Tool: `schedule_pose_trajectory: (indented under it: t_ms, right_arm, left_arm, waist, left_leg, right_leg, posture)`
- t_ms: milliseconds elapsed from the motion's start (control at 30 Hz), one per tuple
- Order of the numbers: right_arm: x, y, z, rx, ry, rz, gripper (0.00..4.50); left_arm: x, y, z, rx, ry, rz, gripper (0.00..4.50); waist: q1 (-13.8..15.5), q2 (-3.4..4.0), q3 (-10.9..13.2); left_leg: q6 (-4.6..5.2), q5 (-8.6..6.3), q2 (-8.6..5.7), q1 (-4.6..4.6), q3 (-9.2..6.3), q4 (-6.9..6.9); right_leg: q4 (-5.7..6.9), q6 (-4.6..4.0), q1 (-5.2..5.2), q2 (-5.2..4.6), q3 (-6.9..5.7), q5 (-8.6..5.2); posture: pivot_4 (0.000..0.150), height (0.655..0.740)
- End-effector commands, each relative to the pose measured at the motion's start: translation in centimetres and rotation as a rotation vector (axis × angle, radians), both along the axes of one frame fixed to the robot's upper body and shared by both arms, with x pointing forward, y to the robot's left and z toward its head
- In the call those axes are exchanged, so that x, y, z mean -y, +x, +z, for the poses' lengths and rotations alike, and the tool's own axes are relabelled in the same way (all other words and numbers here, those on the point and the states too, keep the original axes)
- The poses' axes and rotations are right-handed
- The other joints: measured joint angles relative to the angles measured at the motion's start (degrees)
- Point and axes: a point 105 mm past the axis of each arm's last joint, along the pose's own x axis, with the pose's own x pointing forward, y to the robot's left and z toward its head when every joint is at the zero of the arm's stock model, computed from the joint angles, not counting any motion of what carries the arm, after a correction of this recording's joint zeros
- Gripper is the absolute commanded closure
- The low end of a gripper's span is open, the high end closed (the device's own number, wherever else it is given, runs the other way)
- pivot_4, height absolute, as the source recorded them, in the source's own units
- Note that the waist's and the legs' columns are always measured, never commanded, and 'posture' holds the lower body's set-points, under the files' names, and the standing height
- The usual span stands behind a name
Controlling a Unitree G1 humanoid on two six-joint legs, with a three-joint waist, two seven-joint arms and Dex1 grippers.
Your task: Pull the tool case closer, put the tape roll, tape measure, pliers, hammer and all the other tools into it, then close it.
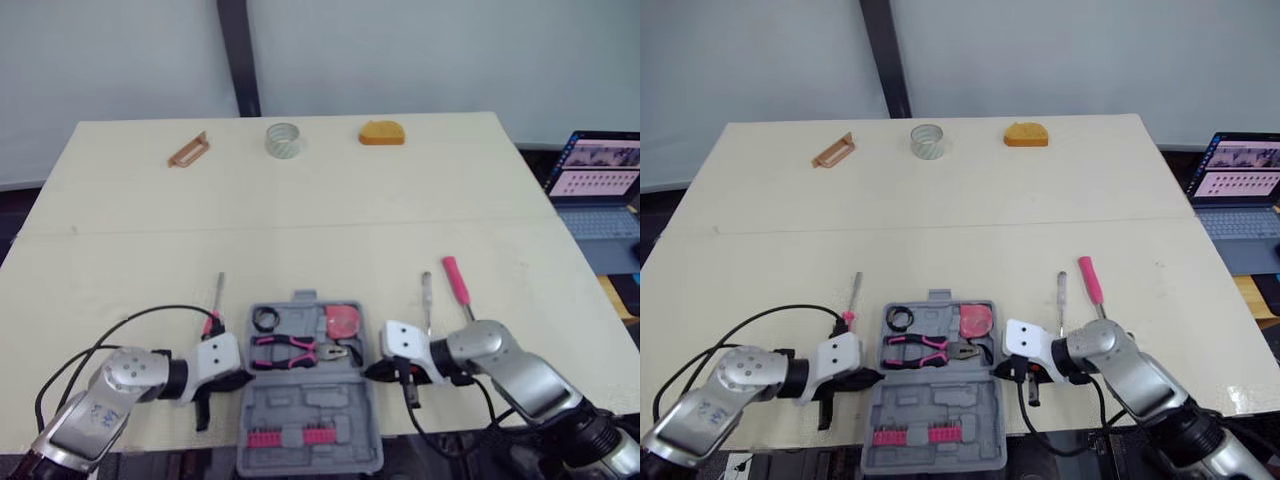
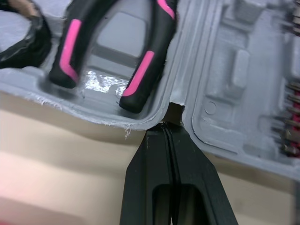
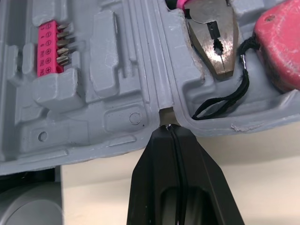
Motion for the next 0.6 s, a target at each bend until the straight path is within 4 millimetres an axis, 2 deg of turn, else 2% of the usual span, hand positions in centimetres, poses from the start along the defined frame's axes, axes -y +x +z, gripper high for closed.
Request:
schedule_pose_trajectory:
  t_ms: [33, 400, 600]
  right_arm:
    - [-0.4, 0.7, 0.8, 0.039, 0.029, -0.01, 4.48]
    - [0.1, 3.5, 1.2, 0.089, 0.036, -0.097, 4.48]
    - [0.0, 4.2, 1.4, 0.104, 0.048, -0.12, 4.48]
  left_arm:
    - [1.4, 0.4, 0.3, 0.031, -0.027, -0.054, 4.5]
    - [1.7, 2.8, 0.4, 0.071, -0.04, -0.039, 4.5]
    - [1.9, 4.1, 0.9, 0.122, -0.05, -0.028, 4.5]
  waist:
    - [0.1, 0.0, 0.0]
    - [0.3, 0.01, 0.0]
    - [0.7, 0.01, 0.0]
  left_leg:
    - [0.01, -0.01, 0.0, 0.0, 0.01, 0.01]
    - [0.03, -0.02, 0.0, 0.0, 0.01, 0.15]
    - [0.03, -0.02, 0.0, -0.01, 0.01, 0.19]
  right_leg:
    - [0.0, 0.0, 0.0, 0.0, 0.0, 0.0]
    - [0.02, 0.03, 0.04, 0.0, 0.0, 0.03]
    - [0.03, 0.04, 0.05, 0.0, 0.0, 0.03]
  posture:
    - [0.15, 0.74]
    - [0.15, 0.74]
    - [0.15, 0.74]
